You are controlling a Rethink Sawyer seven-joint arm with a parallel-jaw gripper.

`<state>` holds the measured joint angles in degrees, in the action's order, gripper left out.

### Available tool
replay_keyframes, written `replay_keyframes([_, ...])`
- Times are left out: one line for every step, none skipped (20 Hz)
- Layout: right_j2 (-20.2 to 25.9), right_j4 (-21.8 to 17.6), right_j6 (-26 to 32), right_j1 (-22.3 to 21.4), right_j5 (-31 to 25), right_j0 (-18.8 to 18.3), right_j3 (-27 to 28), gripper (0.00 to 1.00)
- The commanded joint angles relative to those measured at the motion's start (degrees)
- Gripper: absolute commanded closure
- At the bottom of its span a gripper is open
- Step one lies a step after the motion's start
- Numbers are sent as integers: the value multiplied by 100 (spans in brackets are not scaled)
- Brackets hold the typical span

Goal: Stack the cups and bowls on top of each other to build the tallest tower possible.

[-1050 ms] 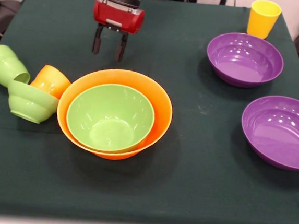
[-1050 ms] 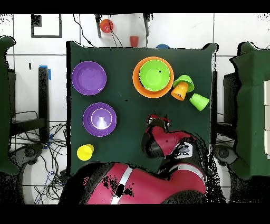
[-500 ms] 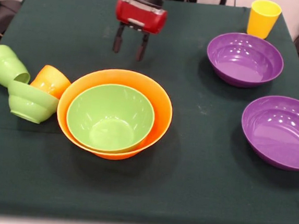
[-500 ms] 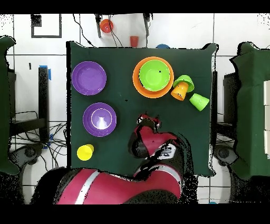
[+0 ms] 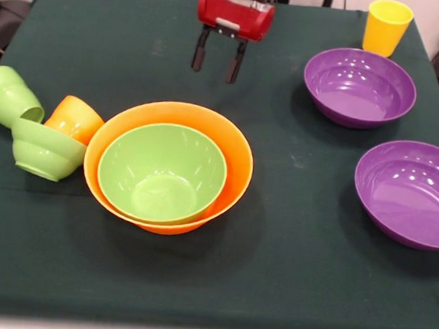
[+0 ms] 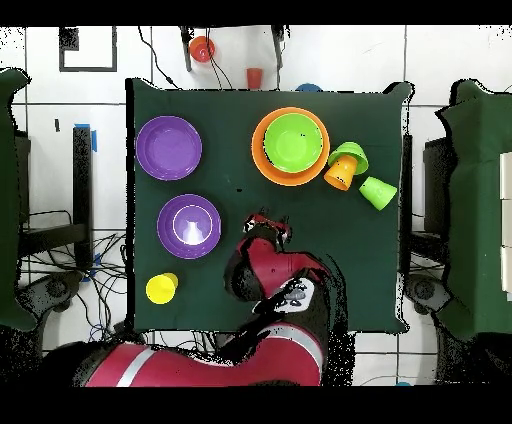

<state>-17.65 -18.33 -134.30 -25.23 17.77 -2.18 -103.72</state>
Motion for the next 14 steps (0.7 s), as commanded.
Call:
replay_keyframes([786,107,-627,-527,-934,-207,-467,0])
replay_keyframes([833,92,-618,-598,-961,-243,-495,0])
replay_keyframes([949,70,-626,-744,-1024,-340,-556,0])
replay_keyframes([992,69,-625,-813,-1050,-375,-590,0])
replay_keyframes([1039,43,-594,-904,-1095,-413,-626,0])
replay_keyframes([1062,39,-586,-956,-1101,-433,-652,0])
replay_keyframes([1105,20,-577,-1001,-1097,-468,-683,0])
replay_keyframes([1136,8,-570,-1044,-1101,-494,-709,0])
replay_keyframes([1190,-24,-555,-1109,-1093,-538,-738,0])
replay_keyframes([1210,-34,-547,-1138,-1085,-552,-758,0])
replay_keyframes([1251,-46,-514,-1207,-1143,-575,-786,0])
replay_keyframes([1258,-29,-507,-1235,-1169,-570,-807,0])
replay_keyframes([1271,-8,-522,-1254,-1156,-564,-831,0])
replay_keyframes([1284,12,-537,-1273,-1144,-559,-855,0])
